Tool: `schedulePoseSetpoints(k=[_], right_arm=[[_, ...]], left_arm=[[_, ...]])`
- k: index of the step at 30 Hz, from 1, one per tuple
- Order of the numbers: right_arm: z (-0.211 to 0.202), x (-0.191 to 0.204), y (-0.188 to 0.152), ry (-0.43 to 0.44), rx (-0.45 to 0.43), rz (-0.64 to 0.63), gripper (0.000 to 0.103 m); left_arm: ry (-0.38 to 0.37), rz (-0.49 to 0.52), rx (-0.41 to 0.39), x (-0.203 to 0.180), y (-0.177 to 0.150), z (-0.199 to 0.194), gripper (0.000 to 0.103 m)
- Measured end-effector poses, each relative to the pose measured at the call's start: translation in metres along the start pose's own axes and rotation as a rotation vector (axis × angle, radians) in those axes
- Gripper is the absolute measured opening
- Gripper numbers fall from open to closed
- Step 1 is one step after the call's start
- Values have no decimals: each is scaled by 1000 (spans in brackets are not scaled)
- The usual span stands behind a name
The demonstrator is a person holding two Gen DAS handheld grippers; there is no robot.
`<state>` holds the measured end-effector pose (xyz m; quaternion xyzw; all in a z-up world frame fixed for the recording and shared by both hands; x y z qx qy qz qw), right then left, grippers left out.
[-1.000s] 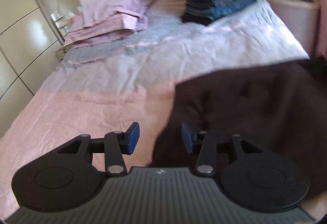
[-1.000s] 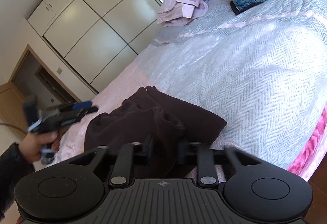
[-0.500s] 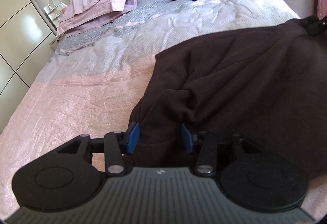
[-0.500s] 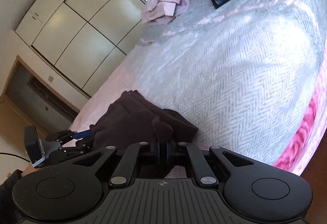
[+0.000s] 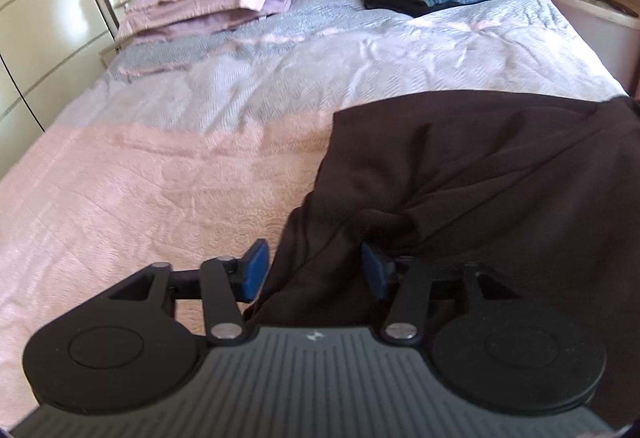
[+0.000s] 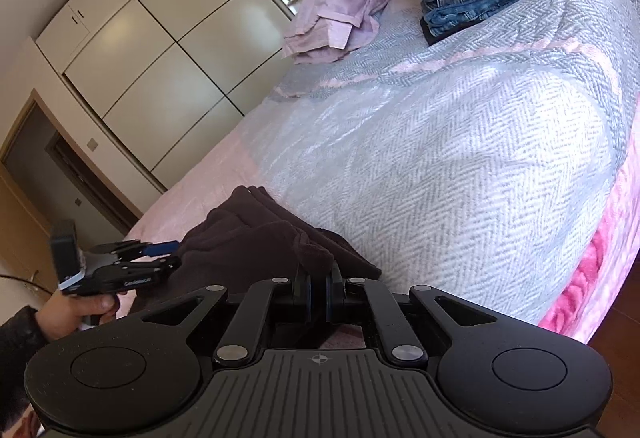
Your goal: Fold clothes
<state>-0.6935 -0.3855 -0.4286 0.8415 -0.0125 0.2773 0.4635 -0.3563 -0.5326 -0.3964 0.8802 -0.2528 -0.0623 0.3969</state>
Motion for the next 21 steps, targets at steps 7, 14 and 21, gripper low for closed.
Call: schedulePoseSetpoints(k=[7,14,21], right_arm=[[-4,4,3,-27,16,-19,10],[-51,43,38,-164,-86,-241,36],[1,127,76,105,4,-532,36]], left_arm=[[25,-87,-38,32,4,-45,57],[28,25,-106,3,10,-109,48],[-84,81,-1,-50,-18,-79,48]])
Point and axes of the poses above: each gripper's, at about its wrist camera, not at the fingertips, and z roughly the way its jaws point, x to its left, y to its top, the point moved 10 cm from there along z, roughly the way its jaws point, and after that the axes turned 12 degrees about -z, right-handed, at the moved point
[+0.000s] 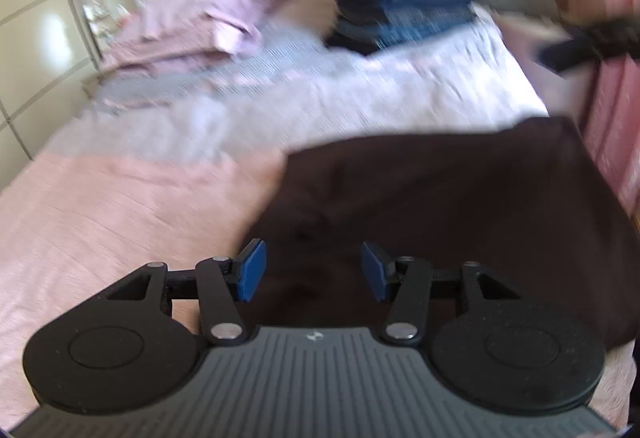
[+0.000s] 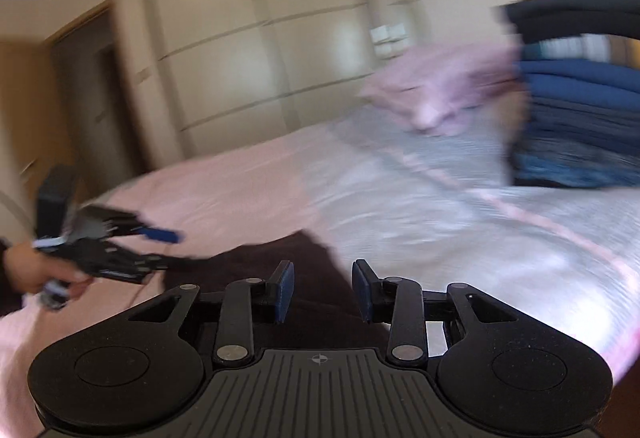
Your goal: Fold clothes
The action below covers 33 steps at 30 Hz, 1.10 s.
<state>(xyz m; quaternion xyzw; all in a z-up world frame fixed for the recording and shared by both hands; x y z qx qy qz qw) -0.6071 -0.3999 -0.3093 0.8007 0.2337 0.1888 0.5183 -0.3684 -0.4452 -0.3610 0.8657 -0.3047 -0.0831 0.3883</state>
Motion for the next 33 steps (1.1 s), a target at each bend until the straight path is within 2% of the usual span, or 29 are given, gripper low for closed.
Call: schedulePoseSetpoints(k=[2,6,10,11,12,13,15,17,22,28,33], right_arm=[[44,6,4,78,82,-103,36],[131,6,-2,201,259,-235,36],[178,-8,-13,270,329,-200,36],[187,-11,-16,287,342,-186,21],[189,-14,-17,295,351,-177,3],[187,-20,-12,290,337,-167,1],[178,-37,5,257,260,-135,0],[179,-48,6,236,247,-113,0],[181,-56,-6,228,240,-95,1],[134,-80,5,239,163,70,4],[105,-74,-22,262,217,124,7]], left_arm=[[-2,1,41,-7,-22,15,47],[-25,-76,13,0,-35,11,47],[-37,-93,-15,5,-36,0,47],[-37,-88,-30,5,-35,-4,45],[-40,-93,-53,6,-31,-8,45],[-44,-103,-78,7,-27,-13,45],[-67,-148,-116,10,-17,-16,45],[-91,-175,-134,9,-6,-14,45],[-102,-163,-126,1,13,2,45],[-121,-159,-146,3,44,15,45],[-156,-171,-90,6,73,58,45]])
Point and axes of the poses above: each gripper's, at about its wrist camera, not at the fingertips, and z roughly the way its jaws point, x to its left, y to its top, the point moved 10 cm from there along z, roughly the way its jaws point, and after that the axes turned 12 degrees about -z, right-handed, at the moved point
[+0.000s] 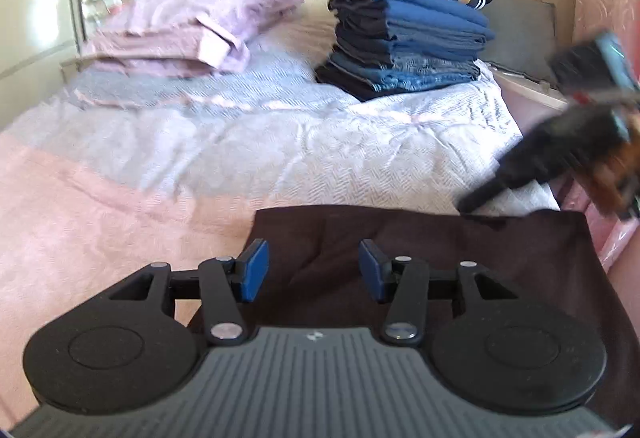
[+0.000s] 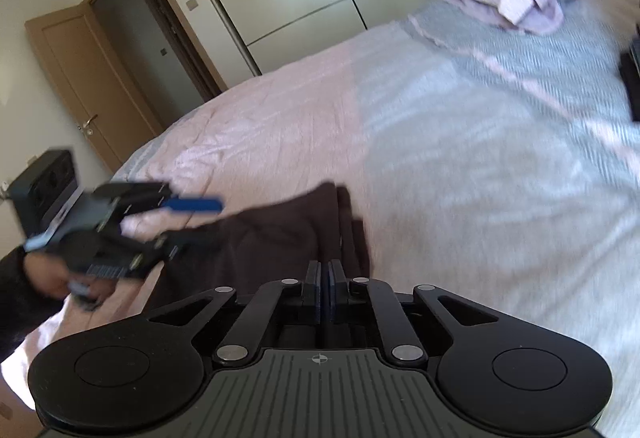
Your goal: Fold clothes
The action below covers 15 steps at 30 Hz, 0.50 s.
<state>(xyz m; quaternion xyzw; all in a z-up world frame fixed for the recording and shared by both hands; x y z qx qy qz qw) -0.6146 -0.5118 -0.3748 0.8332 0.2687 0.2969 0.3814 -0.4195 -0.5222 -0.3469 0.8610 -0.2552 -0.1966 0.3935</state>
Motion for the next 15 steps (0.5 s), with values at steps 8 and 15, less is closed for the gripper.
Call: schedulePoseSetpoints(k=[8,15], right_arm=[[-3,10,-31,12,53,-5,12],[-4,17,-27,39,45,-29,39]], left_arm=[[-46,1,99,-1,-13,39,46],[-54,43,34,-6,-6,23,0]])
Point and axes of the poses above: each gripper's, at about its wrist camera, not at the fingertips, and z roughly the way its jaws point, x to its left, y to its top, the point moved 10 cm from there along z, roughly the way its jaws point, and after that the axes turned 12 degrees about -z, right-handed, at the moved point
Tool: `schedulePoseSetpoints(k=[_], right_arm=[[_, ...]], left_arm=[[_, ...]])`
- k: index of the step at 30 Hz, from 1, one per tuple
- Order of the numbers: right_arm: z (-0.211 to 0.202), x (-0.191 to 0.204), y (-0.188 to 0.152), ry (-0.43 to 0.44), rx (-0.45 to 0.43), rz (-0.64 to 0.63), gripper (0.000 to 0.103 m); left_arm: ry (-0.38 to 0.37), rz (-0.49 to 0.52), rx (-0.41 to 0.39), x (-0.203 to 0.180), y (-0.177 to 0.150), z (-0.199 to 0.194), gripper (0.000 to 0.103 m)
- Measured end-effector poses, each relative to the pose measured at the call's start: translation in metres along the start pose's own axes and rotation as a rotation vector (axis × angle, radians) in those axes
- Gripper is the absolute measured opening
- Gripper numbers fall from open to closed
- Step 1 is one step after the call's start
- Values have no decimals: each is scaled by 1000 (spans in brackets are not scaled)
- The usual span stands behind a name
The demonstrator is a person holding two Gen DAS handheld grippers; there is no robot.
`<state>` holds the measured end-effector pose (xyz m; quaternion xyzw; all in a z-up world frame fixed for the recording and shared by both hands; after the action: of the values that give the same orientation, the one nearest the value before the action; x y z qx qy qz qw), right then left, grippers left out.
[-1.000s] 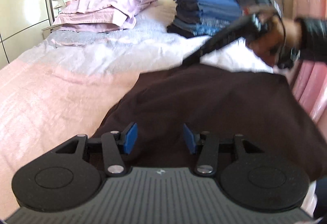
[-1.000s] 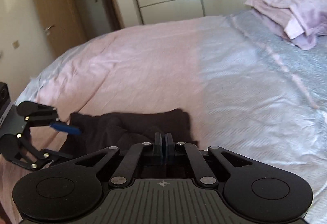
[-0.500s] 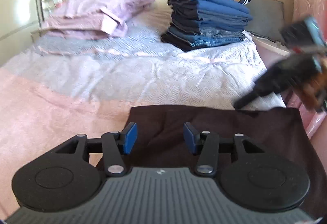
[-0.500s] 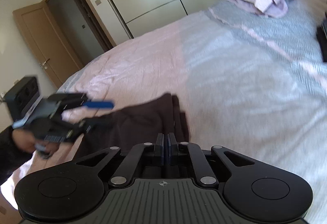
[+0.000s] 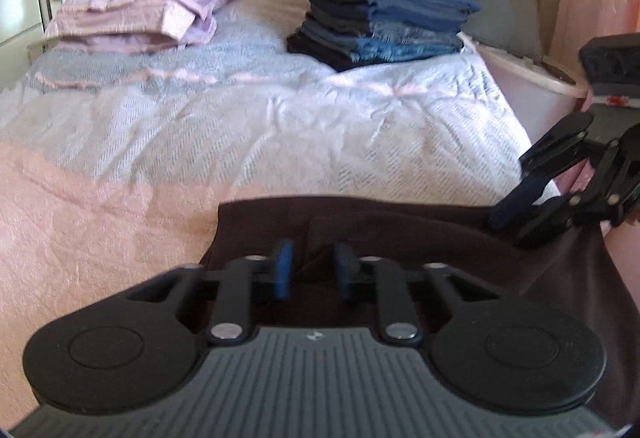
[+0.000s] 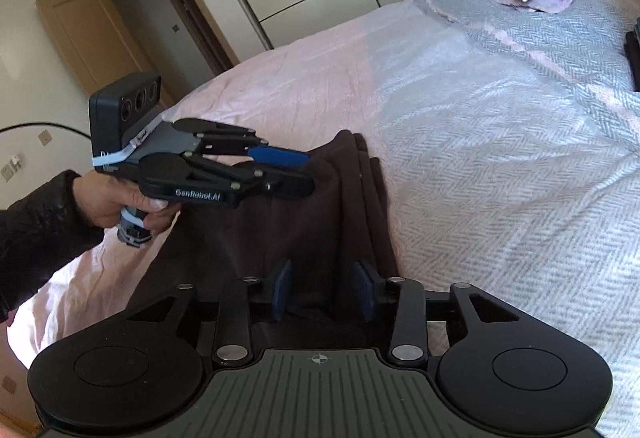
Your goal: Fold clothes
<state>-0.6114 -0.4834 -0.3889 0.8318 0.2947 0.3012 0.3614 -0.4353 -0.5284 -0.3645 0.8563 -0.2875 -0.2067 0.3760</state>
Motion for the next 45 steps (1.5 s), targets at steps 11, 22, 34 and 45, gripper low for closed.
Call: schedulePoseSetpoints(k=[11,22,34,45], right_arm=[[-15,-13,19,-94,-75,-33,0],[-31,-8,9,-134,-148,53,30],[-29,37,-6,-142,-110,23,50],[3,228,-58,-83,-10,-413,76]], left_arm=[[72,-16,-83,9,19,1,0],[123,-79,-91,29,10,-25,7],[278,-40,-28,63,-4,-50,27],[360,365,49,18,-94,-159,39]])
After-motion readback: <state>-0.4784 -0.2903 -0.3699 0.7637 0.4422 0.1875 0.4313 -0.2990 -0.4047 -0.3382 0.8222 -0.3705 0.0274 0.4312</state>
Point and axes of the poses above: each gripper's, at about its wrist camera, not at the fingertips, and z roughly the way its jaws point, x to its left, y to its top, the point moved 10 cm from there along z, roughly the way its jaws point, and after that the axes turned 12 degrees about -z, right-handed, at the moved point
